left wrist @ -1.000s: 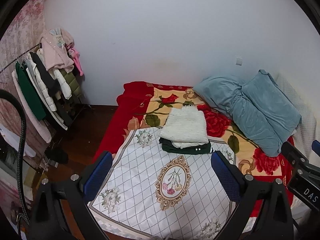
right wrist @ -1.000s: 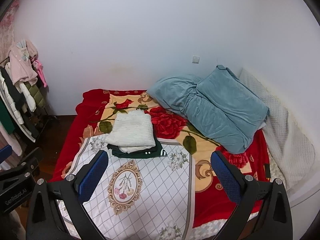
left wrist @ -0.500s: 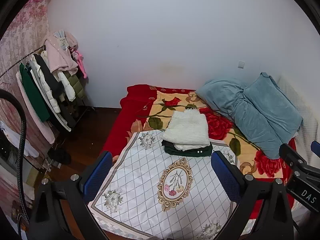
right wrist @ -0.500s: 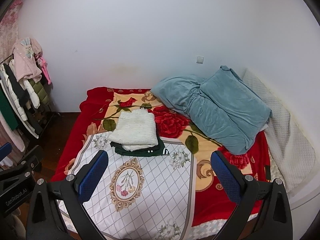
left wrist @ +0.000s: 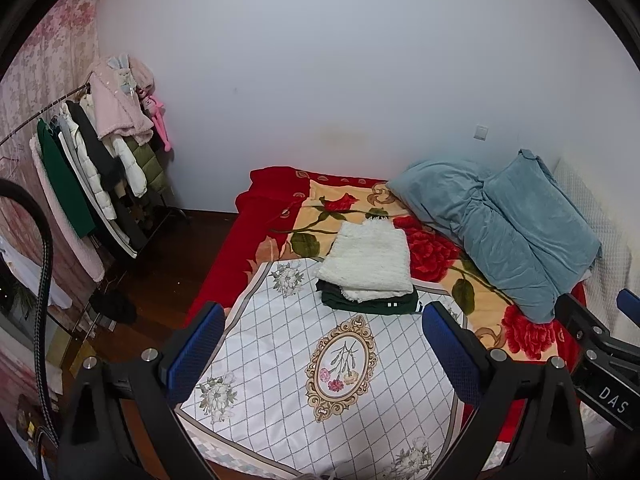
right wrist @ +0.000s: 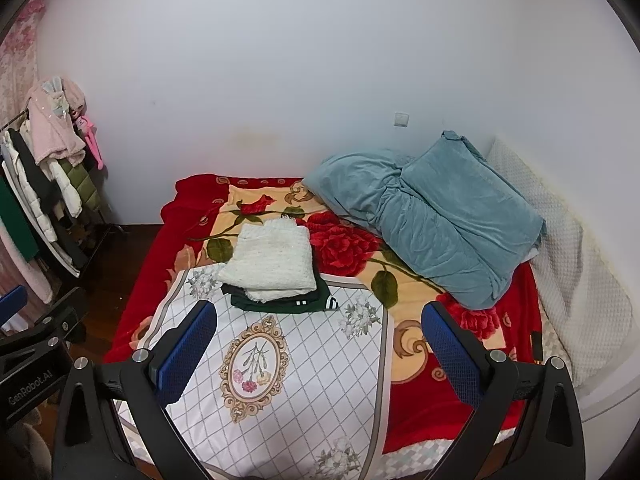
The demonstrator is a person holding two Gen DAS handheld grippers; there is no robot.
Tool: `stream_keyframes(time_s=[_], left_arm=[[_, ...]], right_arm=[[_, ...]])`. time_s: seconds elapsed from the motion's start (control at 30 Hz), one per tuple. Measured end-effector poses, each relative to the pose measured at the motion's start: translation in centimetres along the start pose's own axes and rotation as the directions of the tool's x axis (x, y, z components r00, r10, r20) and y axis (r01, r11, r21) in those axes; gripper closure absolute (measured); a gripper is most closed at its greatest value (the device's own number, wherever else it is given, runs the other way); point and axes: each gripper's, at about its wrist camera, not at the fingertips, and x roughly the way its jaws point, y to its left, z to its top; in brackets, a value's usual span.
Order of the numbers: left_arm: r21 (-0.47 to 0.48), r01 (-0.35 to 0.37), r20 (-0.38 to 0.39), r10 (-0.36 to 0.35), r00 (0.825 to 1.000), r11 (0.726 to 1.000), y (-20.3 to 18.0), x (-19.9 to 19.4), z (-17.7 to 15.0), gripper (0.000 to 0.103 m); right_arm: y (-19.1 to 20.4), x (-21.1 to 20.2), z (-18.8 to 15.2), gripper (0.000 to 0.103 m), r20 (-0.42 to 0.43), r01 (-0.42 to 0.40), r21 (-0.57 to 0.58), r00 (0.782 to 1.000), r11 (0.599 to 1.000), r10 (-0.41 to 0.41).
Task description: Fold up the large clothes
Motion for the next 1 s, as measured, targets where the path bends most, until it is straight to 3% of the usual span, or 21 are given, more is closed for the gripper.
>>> stream_keyframes(time_s=[1.0], left_arm=[[-0.001, 0.004, 0.005, -0.004, 1.000, 1.000, -0.6, 0.5, 1.3, 0.002]], right_arm=[[0.5, 1.3, 1.3, 0.000, 0.003, -0.019, -0.020, 1.000, 1.000, 0.019]])
